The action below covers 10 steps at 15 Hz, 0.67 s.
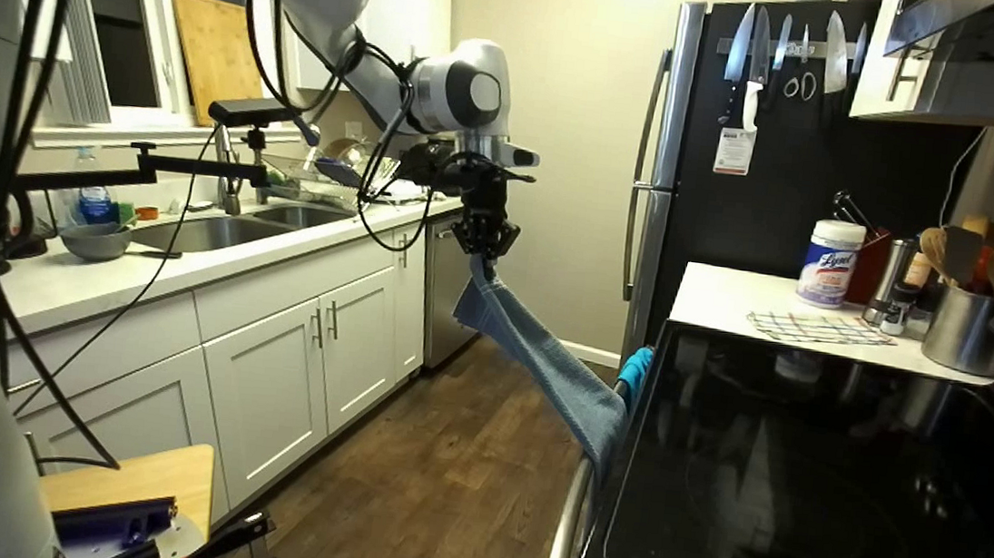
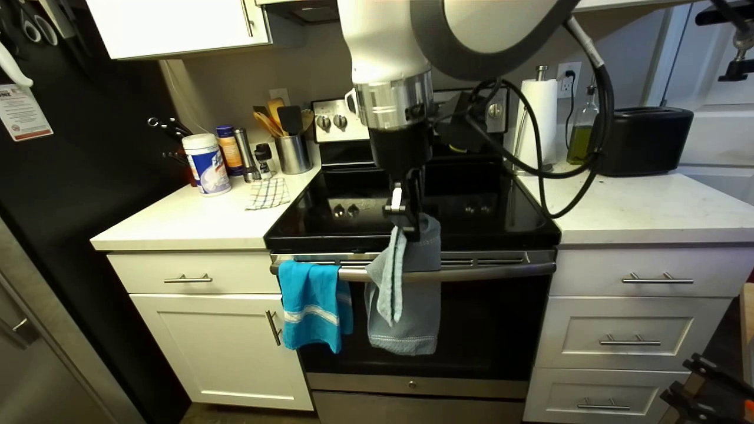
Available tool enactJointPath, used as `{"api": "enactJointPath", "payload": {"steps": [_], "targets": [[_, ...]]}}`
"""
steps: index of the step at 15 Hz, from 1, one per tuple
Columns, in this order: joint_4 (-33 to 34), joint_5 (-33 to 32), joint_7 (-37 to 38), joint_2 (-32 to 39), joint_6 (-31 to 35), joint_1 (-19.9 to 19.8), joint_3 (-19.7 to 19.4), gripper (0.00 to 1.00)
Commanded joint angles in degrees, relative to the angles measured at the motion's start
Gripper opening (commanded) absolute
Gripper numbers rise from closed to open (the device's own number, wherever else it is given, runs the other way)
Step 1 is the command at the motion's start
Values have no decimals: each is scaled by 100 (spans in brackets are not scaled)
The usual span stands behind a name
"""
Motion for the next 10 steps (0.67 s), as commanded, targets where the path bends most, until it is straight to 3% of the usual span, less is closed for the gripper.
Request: {"api": "enactJointPath", "payload": {"steps": [1, 6, 10], "targets": [[-181, -158, 591, 122, -442, 265, 15, 2], [-431, -280, 1600, 432, -594, 712, 42, 2], [-370, -280, 1989, 777, -626, 1028, 69, 2]]}}
